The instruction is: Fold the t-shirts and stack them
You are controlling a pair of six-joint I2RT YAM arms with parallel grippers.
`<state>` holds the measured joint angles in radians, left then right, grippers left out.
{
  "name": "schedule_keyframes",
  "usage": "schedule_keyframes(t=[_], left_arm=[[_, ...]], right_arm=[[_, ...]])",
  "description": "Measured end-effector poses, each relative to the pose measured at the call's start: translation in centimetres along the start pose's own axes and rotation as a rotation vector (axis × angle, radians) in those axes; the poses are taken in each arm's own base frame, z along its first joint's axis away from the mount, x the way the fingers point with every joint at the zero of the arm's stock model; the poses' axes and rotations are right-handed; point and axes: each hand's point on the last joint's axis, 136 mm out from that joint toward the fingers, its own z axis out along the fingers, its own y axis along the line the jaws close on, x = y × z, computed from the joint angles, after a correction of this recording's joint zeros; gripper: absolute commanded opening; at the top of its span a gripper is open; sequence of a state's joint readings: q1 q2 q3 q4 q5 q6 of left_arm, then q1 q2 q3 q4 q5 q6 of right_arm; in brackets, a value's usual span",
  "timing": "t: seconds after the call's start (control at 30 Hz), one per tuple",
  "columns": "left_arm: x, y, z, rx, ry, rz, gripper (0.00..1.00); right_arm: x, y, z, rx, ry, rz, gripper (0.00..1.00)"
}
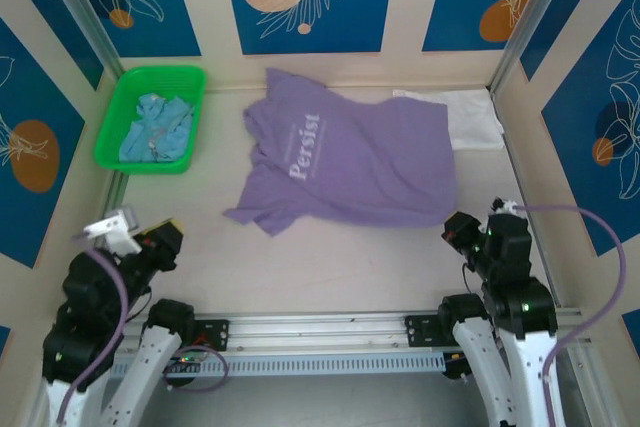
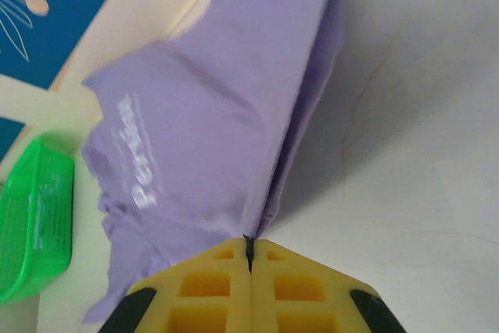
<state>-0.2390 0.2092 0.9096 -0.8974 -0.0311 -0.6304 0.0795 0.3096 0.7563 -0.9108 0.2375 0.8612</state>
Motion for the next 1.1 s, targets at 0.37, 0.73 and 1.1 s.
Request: schedule_keyframes(t=[0.37, 0.73, 1.1], left_arm=[[5.0, 1.6, 14.1, -0.223, 0.425, -0.040, 0.46], [12.6, 1.9, 25.2, -0.351, 0.741, 0.016, 0.25], [15.3, 4.8, 38.8, -0.514, 0.755, -0.003, 0.29]], right_arm=[[0.1, -1.8, 3.5, 0.181, 0.077, 0.024, 0.61], [4.8, 0.3, 13.4, 0.173, 0.404, -0.016, 0.58], [8.7, -1.2, 18.5, 0.234, 0.560, -0.024, 0.55]])
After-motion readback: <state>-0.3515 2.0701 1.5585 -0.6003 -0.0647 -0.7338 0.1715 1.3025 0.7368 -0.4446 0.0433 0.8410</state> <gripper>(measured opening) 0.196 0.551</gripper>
